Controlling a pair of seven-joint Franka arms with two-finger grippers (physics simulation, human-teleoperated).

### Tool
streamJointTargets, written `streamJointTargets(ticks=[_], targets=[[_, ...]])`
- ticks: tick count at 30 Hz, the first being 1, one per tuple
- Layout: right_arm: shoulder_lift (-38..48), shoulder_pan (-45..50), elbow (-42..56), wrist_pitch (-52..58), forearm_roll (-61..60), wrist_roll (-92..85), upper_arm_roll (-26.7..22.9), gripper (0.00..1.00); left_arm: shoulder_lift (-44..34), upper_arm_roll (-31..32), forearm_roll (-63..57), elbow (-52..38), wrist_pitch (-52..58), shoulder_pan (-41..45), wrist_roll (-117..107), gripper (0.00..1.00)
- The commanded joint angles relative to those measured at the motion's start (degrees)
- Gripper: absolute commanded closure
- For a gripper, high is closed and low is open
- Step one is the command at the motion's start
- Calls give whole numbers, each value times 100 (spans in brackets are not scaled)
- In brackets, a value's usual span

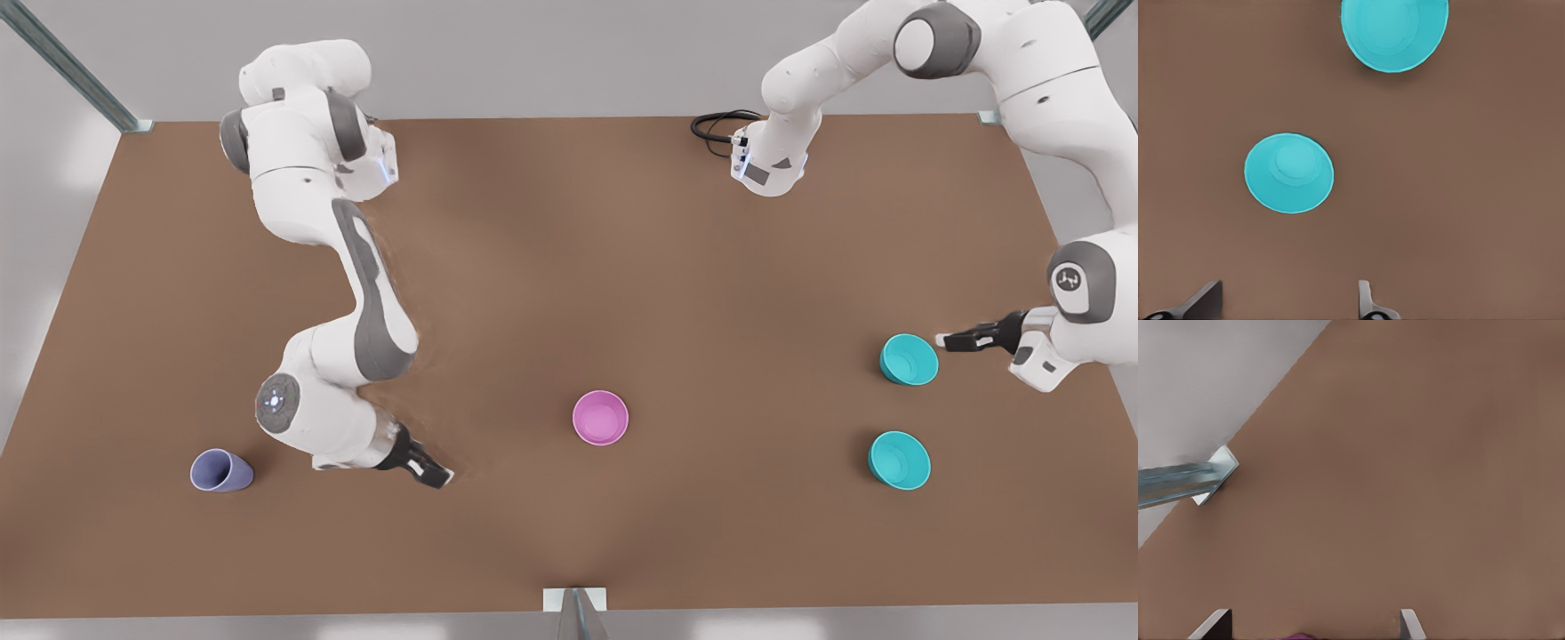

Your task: Stack the blue bowl on the pink bowl

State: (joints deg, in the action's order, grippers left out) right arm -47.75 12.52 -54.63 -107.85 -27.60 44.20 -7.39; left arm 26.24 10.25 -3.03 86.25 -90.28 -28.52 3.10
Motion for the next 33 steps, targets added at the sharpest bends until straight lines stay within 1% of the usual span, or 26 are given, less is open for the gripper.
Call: streamJointTargets(ticks=[1,2,3,4,5,6,7,8,10,21,22,24,26,28,29,30,31,32,33], targets=[[161,-1251,-13,2917,-167,-4821,-69,0,118,-462,13,23,-948,189,3179,0],[178,-2033,58,3744,-18,-5763,-227,0,232,-550,92,23,-1123,180,3215,0],[722,-2272,32,4210,797,-6476,-236,0,355,-612,110,23,-1237,153,3311,0],[1609,-1912,-354,4255,1950,-6714,-219,0,487,-612,197,32,-1361,118,3417,0],[2866,-1517,-1146,3886,2452,-6320,-236,0,610,-621,443,155,-1378,66,3426,0],[3500,-1366,-1532,3719,2672,-5555,-201,0,602,-621,479,356,-1458,57,3434,0],[4115,-1384,-2314,3306,2672,-5194,-122,0,602,-621,470,497,-1501,48,3557,0],[4388,-1410,-2754,3112,2672,-5176,-105,0,602,-717,461,699,-1817,48,3689,0],[4441,-1419,-2843,3024,2681,-5185,-105,0,725,-753,470,761,-2073,22,3883,0],[4257,-1410,-2931,3086,2672,-5211,-131,0,1225,-744,470,823,-2336,-14,3883,0],[4248,-1410,-2931,3086,2672,-5220,-140,0,1278,-744,470,823,-2407,-14,3883,3],[4221,-1410,-2931,3086,2672,-5229,-148,0,1331,-744,479,823,-2416,-14,3883,18],[4213,-1410,-2939,3095,2672,-5229,-157,0,1349,-744,479,814,-2486,-5,3874,29],[4221,-1410,-2931,3086,2681,-5220,-157,0,1349,-744,479,814,-2486,-5,3874,33],[4221,-1410,-2939,3086,2681,-5211,-157,0,1349,-744,488,814,-2486,-5,3874,51],[4230,-1419,-2939,3086,2690,-5211,-157,0,1349,-744,496,814,-2486,-5,3874,63],[4257,-1446,-2939,3060,2725,-5220,-157,0,1349,-744,584,814,-2477,-5,3874,72],[4265,-1446,-2939,3060,2742,-5211,-157,0,1349,-744,620,814,-2477,-13,3874,79],[4265,-1446,-2939,3051,2760,-5211,-157,0,1349,-744,620,814,-2477,-5,3865,79]])
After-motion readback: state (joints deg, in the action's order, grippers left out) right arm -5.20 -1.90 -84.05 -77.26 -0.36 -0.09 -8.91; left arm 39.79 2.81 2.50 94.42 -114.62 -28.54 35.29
